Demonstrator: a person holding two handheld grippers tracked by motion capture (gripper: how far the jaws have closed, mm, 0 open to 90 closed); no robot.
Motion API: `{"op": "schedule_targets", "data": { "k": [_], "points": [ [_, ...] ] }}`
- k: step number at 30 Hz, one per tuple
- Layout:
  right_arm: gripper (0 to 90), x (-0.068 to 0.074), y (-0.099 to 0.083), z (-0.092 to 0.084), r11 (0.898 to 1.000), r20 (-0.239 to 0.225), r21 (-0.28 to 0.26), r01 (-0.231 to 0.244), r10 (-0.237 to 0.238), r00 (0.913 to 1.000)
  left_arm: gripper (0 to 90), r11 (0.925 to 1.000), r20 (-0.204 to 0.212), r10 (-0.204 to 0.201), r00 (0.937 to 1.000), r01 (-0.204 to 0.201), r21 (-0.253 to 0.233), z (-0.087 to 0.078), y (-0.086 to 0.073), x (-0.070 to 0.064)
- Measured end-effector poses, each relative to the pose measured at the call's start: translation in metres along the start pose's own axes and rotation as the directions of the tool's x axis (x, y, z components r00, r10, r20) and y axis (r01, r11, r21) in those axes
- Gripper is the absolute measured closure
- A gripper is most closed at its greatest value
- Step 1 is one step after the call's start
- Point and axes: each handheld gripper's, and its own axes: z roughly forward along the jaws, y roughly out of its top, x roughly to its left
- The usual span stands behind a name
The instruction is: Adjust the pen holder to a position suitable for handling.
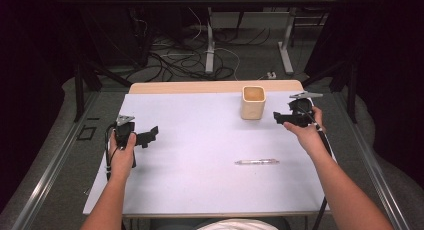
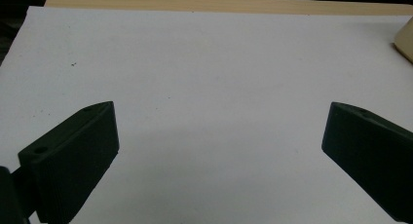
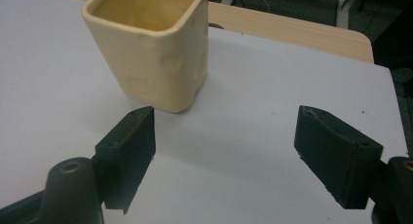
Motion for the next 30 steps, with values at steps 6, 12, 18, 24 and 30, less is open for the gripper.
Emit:
{"op": "schedule_targets", "data": {
  "k": [6,12,18,24,30],
  "points": [
    [20.1,0.003,0.012,0.001,0.999,0.000,0.006,0.037,-0.037,0.9993,0.1,1.0000,0.000,0.003,1.0000,-0.003,0.004,0.000,0.000,-0.001],
    [18.8,0.008,0.027,0.001,0.995,-0.014,0.029,0.096,-0.095,0.9954,0.1,0.9999,0.003,0.005,1.0000,-0.005,0.014,0.000,0.000,0.000],
    [14.5,0.014,0.041,0.003,0.987,-0.042,0.047,0.152,-0.150,0.9878,0.1,1.0000,0.000,0.004,1.0000,-0.004,0.004,0.001,0.000,0.000],
    [15.5,0.026,0.050,0.007,0.925,-0.066,0.102,0.365,-0.360,0.9306,0.1,0.9999,0.000,0.007,1.0000,-0.007,0.007,0.001,0.000,-0.001],
    [20.9,0.036,0.058,0.010,0.839,-0.059,0.118,0.532,-0.529,0.8468,0.1,0.9999,-0.001,0.010,1.0000,-0.010,0.004,0.001,0.000,0.000]
  ]
}}
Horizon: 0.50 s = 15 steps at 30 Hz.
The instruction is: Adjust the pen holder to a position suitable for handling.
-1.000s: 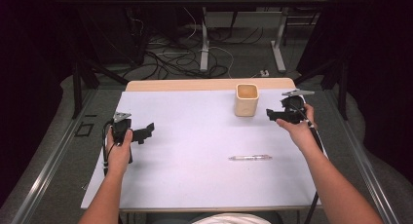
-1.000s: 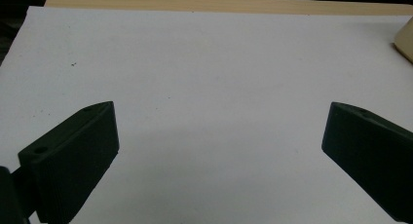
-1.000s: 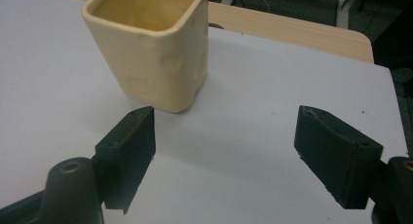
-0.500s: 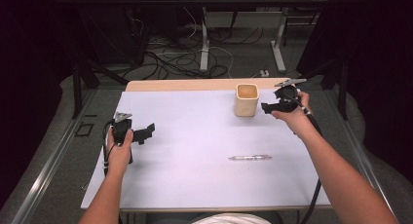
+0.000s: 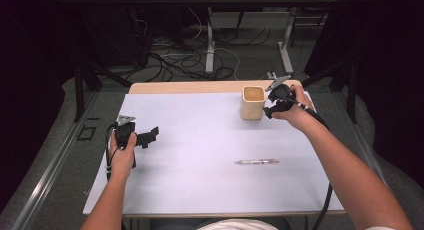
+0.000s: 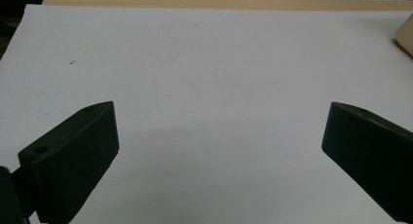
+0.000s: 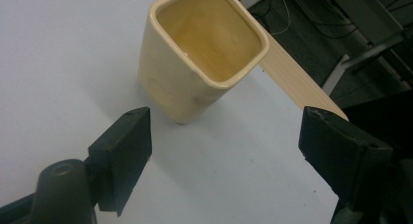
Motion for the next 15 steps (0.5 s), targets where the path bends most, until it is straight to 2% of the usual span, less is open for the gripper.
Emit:
{"op": "schedule_targets", "data": {
  "k": [2,4,6,7,9,11,12,13,14,15],
  "points": [
    [23.9,0.002,0.004,0.000,0.998,0.007,0.007,0.056,-0.056,0.9984,0.1,1.0000,0.000,0.000,1.0000,0.000,0.000,0.000,0.000,0.000],
    [27.6,0.003,0.007,0.000,0.993,0.005,0.019,0.118,-0.118,0.9930,0.1,1.0000,0.001,-0.001,1.0000,0.001,0.000,0.000,0.000,0.000],
    [30.1,0.006,0.010,0.000,0.988,-0.006,0.040,0.147,-0.147,0.9891,0.1,1.0000,0.001,-0.002,1.0000,0.002,-0.001,0.000,0.000,0.000],
    [30.7,0.005,0.012,0.001,0.983,-0.001,0.039,0.181,-0.181,0.9835,0.1,1.0000,0.001,-0.002,1.0000,0.002,-0.001,0.000,0.000,0.000],
    [30.7,0.007,0.015,0.003,0.978,0.003,0.036,0.208,-0.208,0.9781,0.1,1.0000,0.001,-0.002,1.0000,0.002,-0.002,0.000,0.000,0.000],
    [30.8,0.009,0.017,0.003,0.976,0.010,0.045,0.214,-0.215,0.9767,0.1,1.0000,0.000,-0.002,1.0000,0.002,-0.003,0.000,0.000,0.000],
    [30.8,0.008,0.019,0.005,0.969,0.012,0.037,0.243,-0.244,0.9698,0.1,1.0000,0.000,-0.002,1.0000,0.002,-0.003,0.000,0.000,0.000],
    [31.1,0.007,0.020,0.007,0.967,-0.003,0.034,0.253,-0.253,0.9674,0.1,1.0000,0.000,-0.002,1.0000,0.002,-0.003,0.000,0.000,0.000],
    [31.9,0.008,0.022,0.007,0.964,-0.005,0.052,0.262,-0.262,0.9649,0.1,1.0000,-0.002,-0.002,1.0000,0.002,0.001,0.000,0.000,0.000],
    [32.0,0.008,0.023,0.010,0.962,-0.015,0.034,0.269,-0.269,0.9631,0.1,1.0000,-0.002,-0.002,1.0000,0.002,0.001,0.000,0.000,0.000]
  ]
}}
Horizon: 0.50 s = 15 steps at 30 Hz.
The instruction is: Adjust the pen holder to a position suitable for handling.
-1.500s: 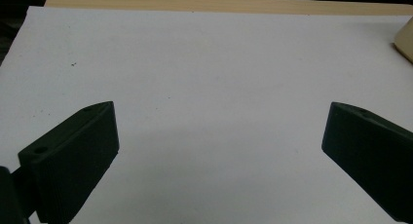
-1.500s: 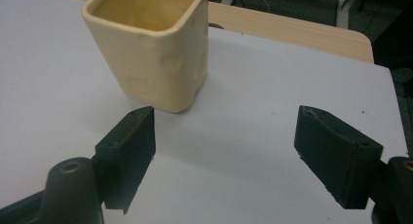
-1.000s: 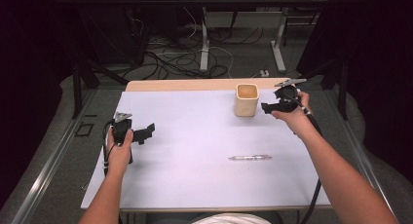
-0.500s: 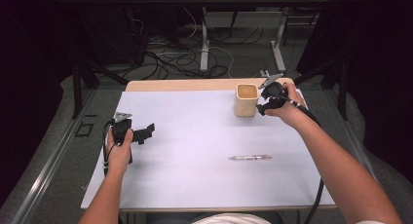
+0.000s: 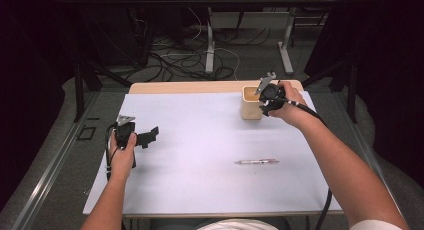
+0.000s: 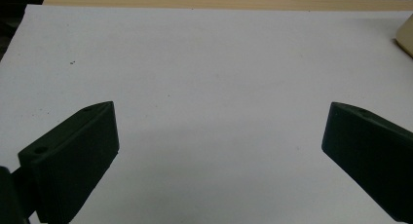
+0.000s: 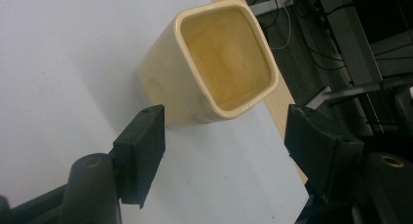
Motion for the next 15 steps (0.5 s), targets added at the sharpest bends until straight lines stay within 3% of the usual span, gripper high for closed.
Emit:
{"op": "schedule_targets", "data": {
  "k": [1,2,9,15],
  "points": [
    [32.3,-0.001,0.003,-0.002,0.998,-0.001,0.056,0.031,-0.031,0.9995,0.1,1.0000,0.001,0.000,1.0000,0.000,-0.002,0.000,0.000,0.000],
    [32.8,-0.001,0.003,0.002,0.999,0.009,0.014,0.036,-0.036,0.9993,0.1,1.0000,0.002,0.000,1.0000,0.000,-0.003,0.000,0.000,0.000],
    [35.8,-0.001,0.010,0.011,0.996,0.015,0.029,0.085,-0.085,0.9962,0.1,1.0000,0.003,0.000,1.0000,0.000,-0.004,0.000,0.000,0.001],
    [41.8,0.001,0.012,0.022,0.987,-0.028,0.017,0.162,-0.161,0.9865,0.1,1.0000,0.001,-0.005,1.0000,0.005,-0.002,0.000,0.000,0.001]
  ]
}}
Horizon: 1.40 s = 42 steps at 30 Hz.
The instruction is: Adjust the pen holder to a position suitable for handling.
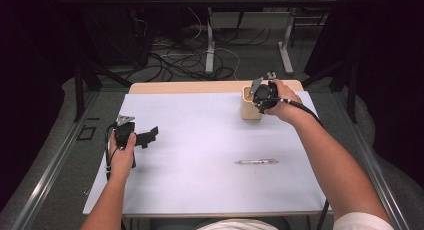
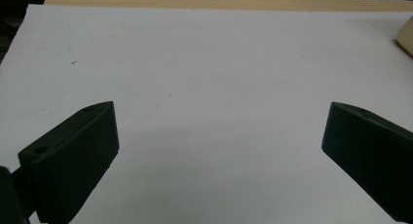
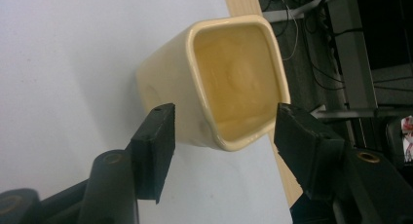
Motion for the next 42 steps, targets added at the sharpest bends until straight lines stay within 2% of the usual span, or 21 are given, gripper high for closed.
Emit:
{"op": "schedule_targets", "data": {
  "k": [7,8,9,10,11,12,13,17,18,20,22,23,24,25,26,30,33,35,37,39,42],
  "points": [
    [43.5,0.006,0.005,0.009,0.997,-0.026,0.008,0.078,-0.078,0.9966,0.1,1.0000,-0.001,0.006,1.0000,-0.006,0.001,0.000,0.000,0.000],
    [43.6,0.008,0.005,0.012,0.996,-0.024,-0.018,0.091,-0.091,0.9955,0.1,0.9999,-0.001,0.009,1.0000,-0.009,0.005,0.001,0.000,0.000],
    [43.6,0.010,0.005,0.014,0.996,-0.022,-0.025,0.084,-0.085,0.9962,0.1,0.9999,-0.002,0.009,1.0000,-0.009,0.007,0.000,0.000,0.000],
    [43.6,0.010,0.006,0.015,0.994,-0.031,-0.010,0.107,-0.108,0.9937,0.1,0.9999,-0.002,0.007,1.0000,-0.007,0.010,0.001,0.000,0.000],
    [43.6,0.011,0.007,0.014,0.994,-0.042,0.013,0.110,-0.110,0.9931,0.1,0.9999,-0.002,0.007,1.0000,-0.007,0.010,0.001,0.000,0.000],
    [43.6,0.011,0.007,0.014,0.994,-0.042,0.013,0.110,-0.110,0.9931,0.1,1.0000,0.000,0.005,1.0000,-0.005,0.007,0.001,0.000,0.000],
    [43.7,0.011,0.008,0.016,0.991,-0.056,0.026,0.133,-0.132,0.9897,0.1,1.0000,0.002,0.006,1.0000,-0.006,0.007,0.001,-0.001,-0.001],
    [43.7,0.012,0.009,0.021,0.985,-0.065,0.027,0.171,-0.169,0.9835,0.1,1.0000,0.002,0.004,1.0000,-0.004,0.007,0.001,-0.001,0.000],
    [44.0,0.014,0.009,0.022,0.986,-0.069,0.033,0.162,-0.160,0.9847,0.1,1.0000,0.001,0.005,1.0000,-0.005,0.007,0.001,-0.001,0.000],
    [44.5,0.014,0.010,0.025,0.983,-0.088,0.030,0.182,-0.179,0.9799,0.1,1.0000,0.002,0.005,1.0000,-0.005,0.007,0.001,-0.001,0.000],
    [44.6,0.016,0.010,0.027,0.982,-0.099,0.033,0.184,-0.180,0.9788,0.1,1.0000,0.002,0.004,1.0000,-0.004,0.007,0.001,-0.001,0.000],
    [44.6,0.017,0.010,0.030,0.982,-0.090,0.006,0.190,-0.189,0.9779,0.1,1.0000,0.002,0.005,1.0000,-0.005,0.007,0.001,-0.001,0.000],
    [44.6,0.018,0.009,0.032,0.984,-0.085,-0.007,0.176,-0.176,0.9807,0.1,1.0000,0.002,0.005,1.0000,-0.005,0.007,0.001,-0.001,0.000],
    [44.6,0.016,0.011,0.030,0.977,-0.108,0.040,0.207,-0.202,0.9734,0.1,1.0000,0.002,0.005,1.0000,-0.005,0.007,0.001,-0.001,0.000],
    [44.6,0.016,0.013,0.027,0.972,-0.128,0.089,0.216,-0.204,0.9705,0.1,0.9999,0.000,0.005,1.0000,-0.005,0.012,0.001,0.000,0.000],
    [44.7,0.018,0.011,0.034,0.979,-0.103,0.032,0.201,-0.196,0.9751,0.1,0.9999,0.001,0.005,1.0000,-0.005,0.009,0.001,-0.001,0.000],
    [44.8,0.018,0.012,0.032,0.976,-0.117,0.064,0.210,-0.201,0.9725,0.1,0.9999,0.002,0.005,1.0000,-0.005,0.009,0.001,-0.001,0.000],
    [44.5,0.019,0.011,0.032,0.977,-0.116,0.065,0.205,-0.197,0.9736,0.1,0.9999,0.002,0.005,1.0000,-0.005,0.009,0.002,-0.001,0.000],
    [44.9,0.020,0.011,0.032,0.974,-0.107,0.055,0.220,-0.213,0.9711,0.1,1.0000,0.002,0.005,1.0000,-0.005,0.008,0.002,-0.001,0.000],
    [47.4,0.019,0.012,0.031,0.970,-0.110,0.064,0.234,-0.227,0.9678,0.1,0.9999,0.002,0.005,1.0000,-0.005,0.009,0.001,-0.001,0.000],
    [52.0,0.021,0.012,0.030,0.971,-0.101,0.057,0.232,-0.225,0.9691,0.1,1.0000,0.002,0.005,1.0000,-0.005,0.008,0.001,-0.001,0.000]
  ]
}}
